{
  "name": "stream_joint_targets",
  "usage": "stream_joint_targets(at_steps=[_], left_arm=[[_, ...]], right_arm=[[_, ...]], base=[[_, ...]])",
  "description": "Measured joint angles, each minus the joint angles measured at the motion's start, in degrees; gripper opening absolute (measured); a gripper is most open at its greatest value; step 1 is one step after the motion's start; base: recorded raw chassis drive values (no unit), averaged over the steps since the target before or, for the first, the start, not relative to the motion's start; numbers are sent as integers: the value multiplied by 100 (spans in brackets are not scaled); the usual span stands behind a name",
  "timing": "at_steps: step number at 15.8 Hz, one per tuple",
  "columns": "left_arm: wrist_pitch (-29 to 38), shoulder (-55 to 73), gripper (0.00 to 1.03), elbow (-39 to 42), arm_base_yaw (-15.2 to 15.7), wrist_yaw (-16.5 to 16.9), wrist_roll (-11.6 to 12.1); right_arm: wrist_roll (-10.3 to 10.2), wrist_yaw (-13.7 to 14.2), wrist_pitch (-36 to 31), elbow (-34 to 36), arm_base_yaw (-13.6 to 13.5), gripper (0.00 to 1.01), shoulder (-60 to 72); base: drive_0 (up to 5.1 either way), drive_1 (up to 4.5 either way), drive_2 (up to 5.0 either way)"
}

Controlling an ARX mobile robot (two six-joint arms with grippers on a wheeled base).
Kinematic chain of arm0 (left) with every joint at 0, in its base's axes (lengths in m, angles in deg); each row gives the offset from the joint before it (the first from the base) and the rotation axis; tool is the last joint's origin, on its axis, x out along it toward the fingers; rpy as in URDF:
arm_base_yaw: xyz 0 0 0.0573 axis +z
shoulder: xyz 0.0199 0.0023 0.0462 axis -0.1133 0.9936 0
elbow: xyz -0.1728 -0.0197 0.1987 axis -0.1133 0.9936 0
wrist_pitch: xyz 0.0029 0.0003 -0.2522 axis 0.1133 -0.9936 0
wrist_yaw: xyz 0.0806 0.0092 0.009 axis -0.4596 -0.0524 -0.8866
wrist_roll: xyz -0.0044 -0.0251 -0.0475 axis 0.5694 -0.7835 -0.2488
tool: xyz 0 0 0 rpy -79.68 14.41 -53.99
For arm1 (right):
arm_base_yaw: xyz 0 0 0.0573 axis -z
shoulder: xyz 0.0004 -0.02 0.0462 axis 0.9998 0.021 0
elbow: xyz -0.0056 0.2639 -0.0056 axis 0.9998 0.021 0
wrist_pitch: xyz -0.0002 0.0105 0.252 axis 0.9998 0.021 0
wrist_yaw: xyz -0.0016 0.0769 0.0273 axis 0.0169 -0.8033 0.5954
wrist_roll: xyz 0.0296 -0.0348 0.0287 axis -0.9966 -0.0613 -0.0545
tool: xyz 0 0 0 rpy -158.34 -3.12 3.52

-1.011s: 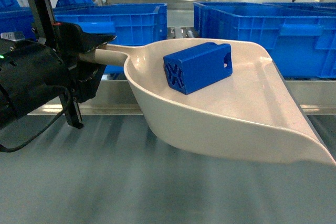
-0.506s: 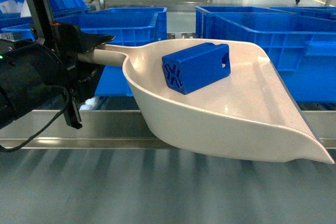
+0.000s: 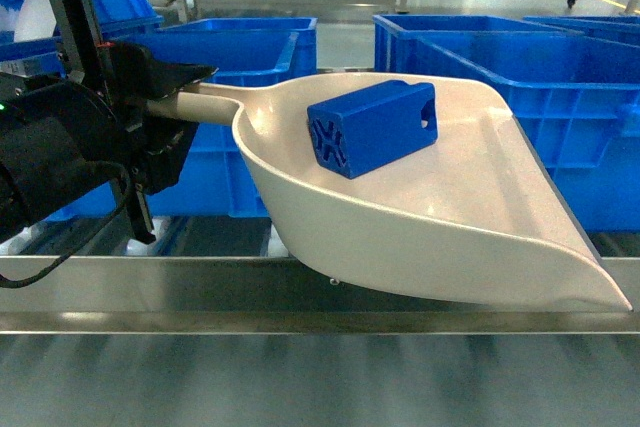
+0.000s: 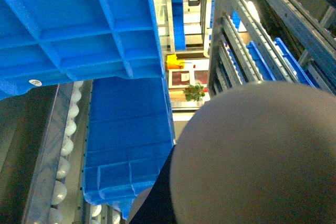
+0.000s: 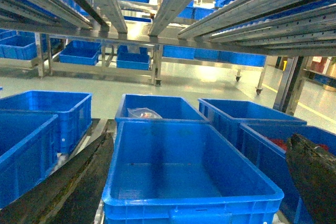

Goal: Place part in tray to right shelf

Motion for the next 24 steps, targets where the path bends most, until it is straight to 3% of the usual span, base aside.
stream_joint_targets(at_steps=[24], left_arm=[[4, 0, 14, 0, 0, 0, -2]], right_arm=[[0, 0, 0, 0, 0, 98, -2]], base=[[-5, 424, -434]])
